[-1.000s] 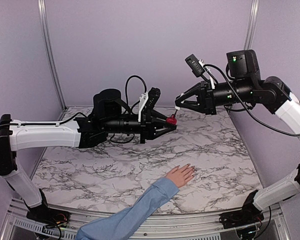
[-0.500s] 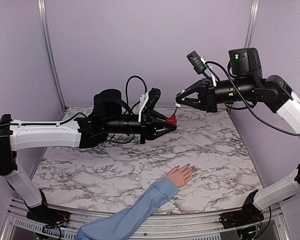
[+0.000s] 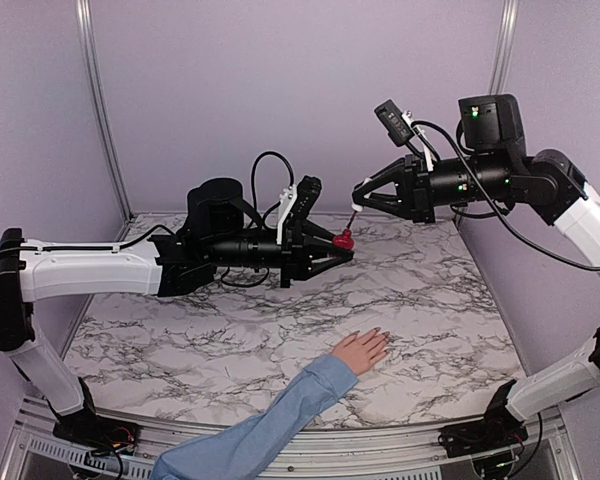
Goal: Paint the nails
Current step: Remove the excess polish from the bottle rim.
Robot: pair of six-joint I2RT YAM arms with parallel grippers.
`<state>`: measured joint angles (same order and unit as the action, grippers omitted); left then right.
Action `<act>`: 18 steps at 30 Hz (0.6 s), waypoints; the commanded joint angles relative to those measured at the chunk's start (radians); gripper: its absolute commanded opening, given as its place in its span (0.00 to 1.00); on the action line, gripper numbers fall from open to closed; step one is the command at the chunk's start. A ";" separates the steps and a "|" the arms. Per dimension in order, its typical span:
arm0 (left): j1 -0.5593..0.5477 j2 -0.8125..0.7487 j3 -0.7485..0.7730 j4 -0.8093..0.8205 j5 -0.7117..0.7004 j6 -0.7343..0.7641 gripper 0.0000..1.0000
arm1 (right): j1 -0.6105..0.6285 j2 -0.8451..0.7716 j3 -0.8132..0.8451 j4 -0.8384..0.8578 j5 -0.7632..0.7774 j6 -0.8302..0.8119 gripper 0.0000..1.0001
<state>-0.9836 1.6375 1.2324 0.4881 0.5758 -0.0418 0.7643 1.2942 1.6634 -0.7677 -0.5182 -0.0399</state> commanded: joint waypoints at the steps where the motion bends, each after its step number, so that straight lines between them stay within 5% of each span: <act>1: -0.004 -0.014 0.020 0.005 0.015 -0.003 0.00 | -0.006 0.001 0.004 -0.007 0.022 -0.017 0.00; 18: -0.004 -0.010 0.026 0.005 0.013 -0.005 0.00 | -0.006 -0.001 -0.034 0.006 -0.015 -0.012 0.00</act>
<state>-0.9836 1.6375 1.2324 0.4881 0.5758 -0.0418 0.7643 1.2953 1.6287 -0.7715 -0.5156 -0.0494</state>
